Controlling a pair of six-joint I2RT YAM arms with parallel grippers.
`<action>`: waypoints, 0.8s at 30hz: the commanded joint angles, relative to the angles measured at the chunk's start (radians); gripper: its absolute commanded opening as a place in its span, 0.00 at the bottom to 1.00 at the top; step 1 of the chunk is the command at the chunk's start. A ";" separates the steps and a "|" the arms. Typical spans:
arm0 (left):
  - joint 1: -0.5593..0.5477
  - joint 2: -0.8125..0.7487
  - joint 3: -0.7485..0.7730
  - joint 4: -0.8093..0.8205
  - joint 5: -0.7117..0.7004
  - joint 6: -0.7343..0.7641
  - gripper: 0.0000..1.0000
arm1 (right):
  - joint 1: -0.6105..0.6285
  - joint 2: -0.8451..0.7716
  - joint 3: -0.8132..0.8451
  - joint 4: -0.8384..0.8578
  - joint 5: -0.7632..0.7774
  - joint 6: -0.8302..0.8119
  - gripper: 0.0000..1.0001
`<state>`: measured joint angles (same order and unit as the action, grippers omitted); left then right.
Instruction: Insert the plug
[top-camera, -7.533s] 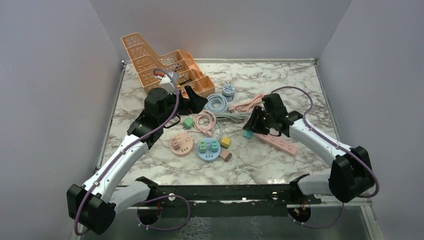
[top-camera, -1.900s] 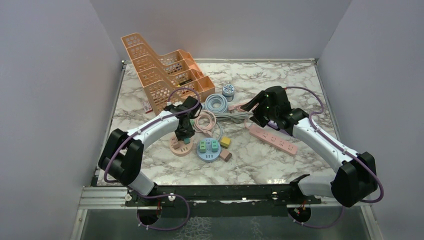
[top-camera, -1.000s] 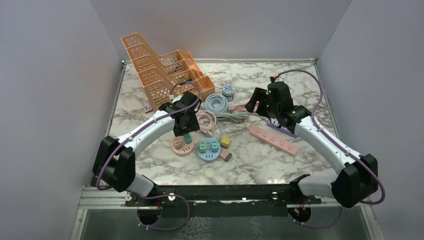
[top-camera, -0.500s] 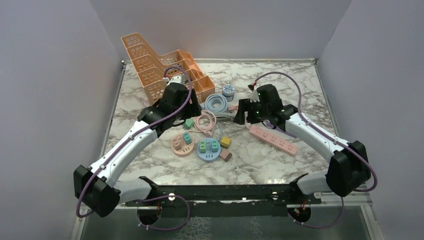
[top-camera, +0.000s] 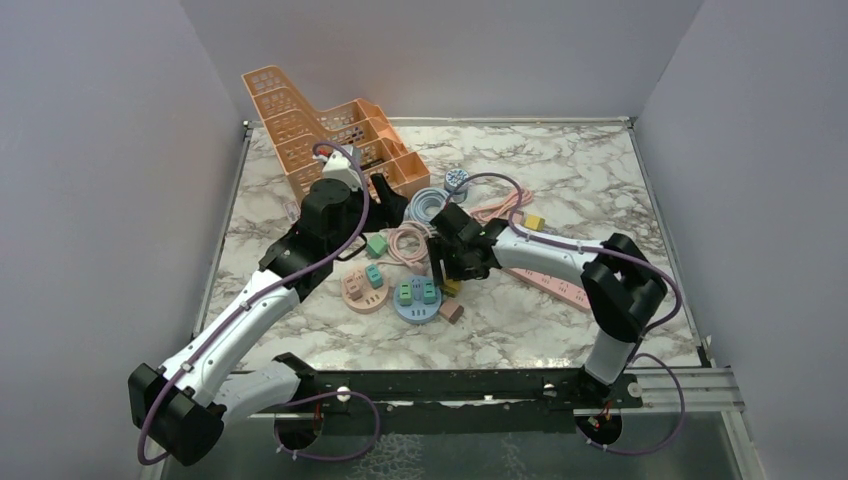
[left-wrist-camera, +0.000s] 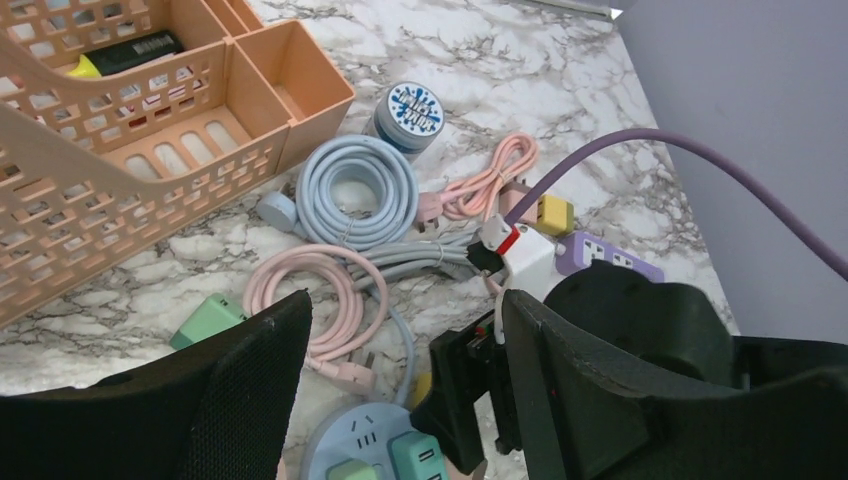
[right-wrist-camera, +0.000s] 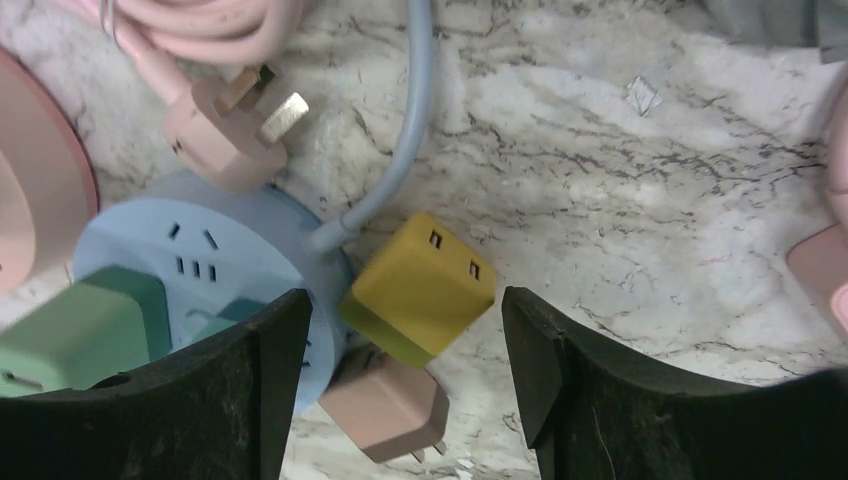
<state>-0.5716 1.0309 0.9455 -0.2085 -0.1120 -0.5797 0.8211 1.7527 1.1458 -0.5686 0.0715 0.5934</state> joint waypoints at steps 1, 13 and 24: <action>-0.004 -0.015 -0.011 0.100 0.024 0.037 0.72 | 0.040 0.065 0.092 -0.103 0.202 0.148 0.71; -0.088 -0.028 -0.031 0.107 -0.029 0.105 0.73 | 0.066 0.093 0.104 -0.246 0.337 0.285 0.65; -0.106 -0.021 -0.039 0.106 -0.080 0.101 0.76 | 0.064 0.111 0.055 -0.136 0.179 0.259 0.64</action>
<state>-0.6643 1.0187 0.9009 -0.1204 -0.1478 -0.4942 0.8780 1.8568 1.2190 -0.7364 0.2893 0.8425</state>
